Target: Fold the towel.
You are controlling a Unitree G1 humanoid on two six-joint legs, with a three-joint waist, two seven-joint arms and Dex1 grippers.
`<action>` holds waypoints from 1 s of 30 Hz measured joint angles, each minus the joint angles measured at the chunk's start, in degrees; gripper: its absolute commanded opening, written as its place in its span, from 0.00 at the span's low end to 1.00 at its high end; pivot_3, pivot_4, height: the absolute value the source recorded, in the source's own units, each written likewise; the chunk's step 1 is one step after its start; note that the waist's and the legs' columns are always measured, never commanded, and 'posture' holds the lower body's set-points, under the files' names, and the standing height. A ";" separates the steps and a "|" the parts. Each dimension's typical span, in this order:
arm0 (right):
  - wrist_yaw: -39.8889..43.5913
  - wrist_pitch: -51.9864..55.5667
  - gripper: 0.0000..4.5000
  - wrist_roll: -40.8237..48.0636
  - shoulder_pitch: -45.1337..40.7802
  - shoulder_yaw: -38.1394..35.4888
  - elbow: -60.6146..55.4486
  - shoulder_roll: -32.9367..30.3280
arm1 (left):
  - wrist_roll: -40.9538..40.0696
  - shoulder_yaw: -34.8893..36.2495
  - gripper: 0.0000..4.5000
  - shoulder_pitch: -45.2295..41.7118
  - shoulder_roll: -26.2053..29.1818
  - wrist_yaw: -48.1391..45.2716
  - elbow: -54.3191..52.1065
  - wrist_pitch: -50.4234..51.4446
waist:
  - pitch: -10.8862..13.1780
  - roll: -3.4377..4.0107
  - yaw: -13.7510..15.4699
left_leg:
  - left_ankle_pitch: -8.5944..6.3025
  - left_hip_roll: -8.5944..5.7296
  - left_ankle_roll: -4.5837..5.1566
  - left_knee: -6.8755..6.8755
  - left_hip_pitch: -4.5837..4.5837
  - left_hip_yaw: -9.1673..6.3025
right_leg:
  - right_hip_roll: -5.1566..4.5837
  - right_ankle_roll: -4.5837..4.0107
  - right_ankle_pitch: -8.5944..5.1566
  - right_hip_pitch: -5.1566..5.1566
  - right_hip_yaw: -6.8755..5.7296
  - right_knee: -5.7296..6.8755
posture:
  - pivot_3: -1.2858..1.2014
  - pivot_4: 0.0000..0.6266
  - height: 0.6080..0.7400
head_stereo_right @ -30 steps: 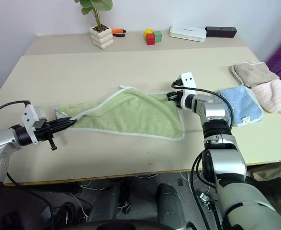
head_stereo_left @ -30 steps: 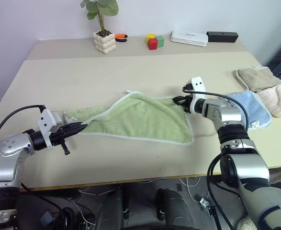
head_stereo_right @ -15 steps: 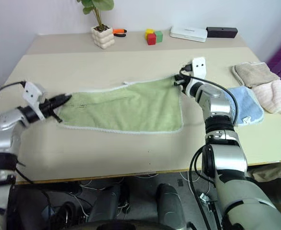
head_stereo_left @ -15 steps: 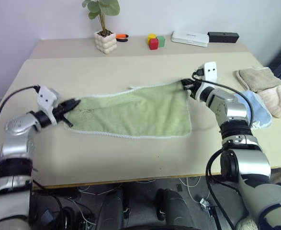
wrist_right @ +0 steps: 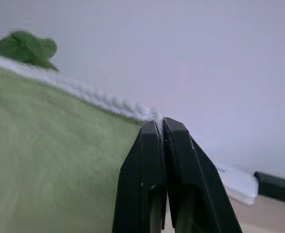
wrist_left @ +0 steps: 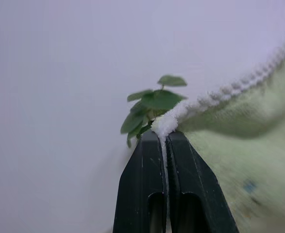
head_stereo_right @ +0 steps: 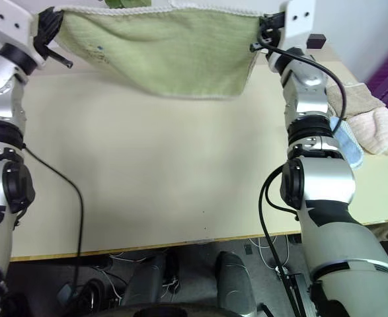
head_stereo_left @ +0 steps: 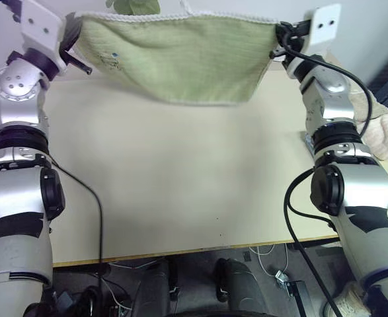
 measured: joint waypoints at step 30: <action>40.57 29.84 0.02 12.59 55.79 4.43 -60.62 -30.19 | -24.11 4.33 0.00 58.15 10.60 -47.62 -44.91 19.52 | -0.02 0.04 1.65 | -0.26 0.30 0.35 0.32 -0.02 -0.34 | -0.06 -0.13 0.00 -0.03 0.00 0.01 | 0.52 0.24 1.00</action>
